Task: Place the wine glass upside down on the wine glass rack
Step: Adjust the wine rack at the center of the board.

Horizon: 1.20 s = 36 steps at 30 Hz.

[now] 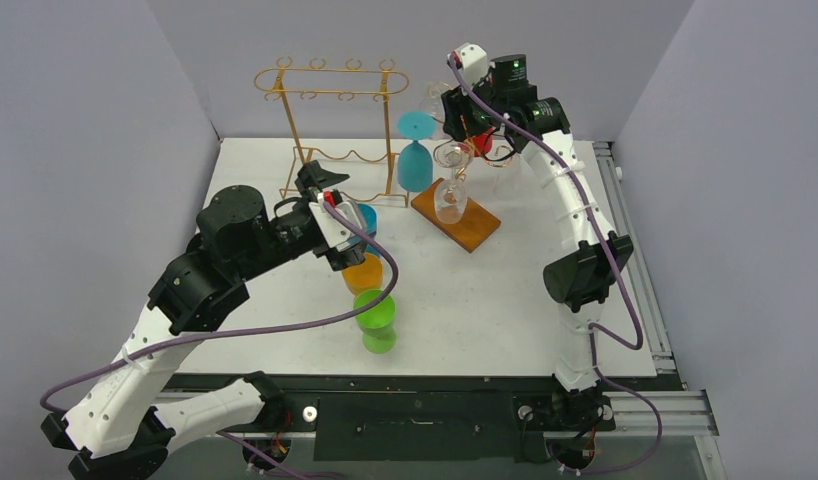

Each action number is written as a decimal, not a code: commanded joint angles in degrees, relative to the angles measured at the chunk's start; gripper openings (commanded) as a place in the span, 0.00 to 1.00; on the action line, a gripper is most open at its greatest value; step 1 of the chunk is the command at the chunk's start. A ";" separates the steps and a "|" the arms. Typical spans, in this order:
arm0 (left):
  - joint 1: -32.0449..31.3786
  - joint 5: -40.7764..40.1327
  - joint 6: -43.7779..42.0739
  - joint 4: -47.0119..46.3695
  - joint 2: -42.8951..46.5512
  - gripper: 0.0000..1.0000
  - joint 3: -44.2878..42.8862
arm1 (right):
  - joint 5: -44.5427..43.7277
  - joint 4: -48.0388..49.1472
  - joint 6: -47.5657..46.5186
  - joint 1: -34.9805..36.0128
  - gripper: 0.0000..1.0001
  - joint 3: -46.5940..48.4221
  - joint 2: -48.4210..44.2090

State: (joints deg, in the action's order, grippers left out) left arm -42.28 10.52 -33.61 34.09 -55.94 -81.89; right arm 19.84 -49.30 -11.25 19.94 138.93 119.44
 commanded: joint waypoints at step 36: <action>0.23 1.05 1.63 -0.54 1.28 0.96 0.41 | -17.50 3.52 19.61 -0.52 0.64 -7.62 -8.29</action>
State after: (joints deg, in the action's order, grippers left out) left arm -42.28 10.96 -33.28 34.15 -55.29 -81.87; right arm 0.34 -41.58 4.75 19.84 129.84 114.63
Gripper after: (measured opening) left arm 0.963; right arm 0.615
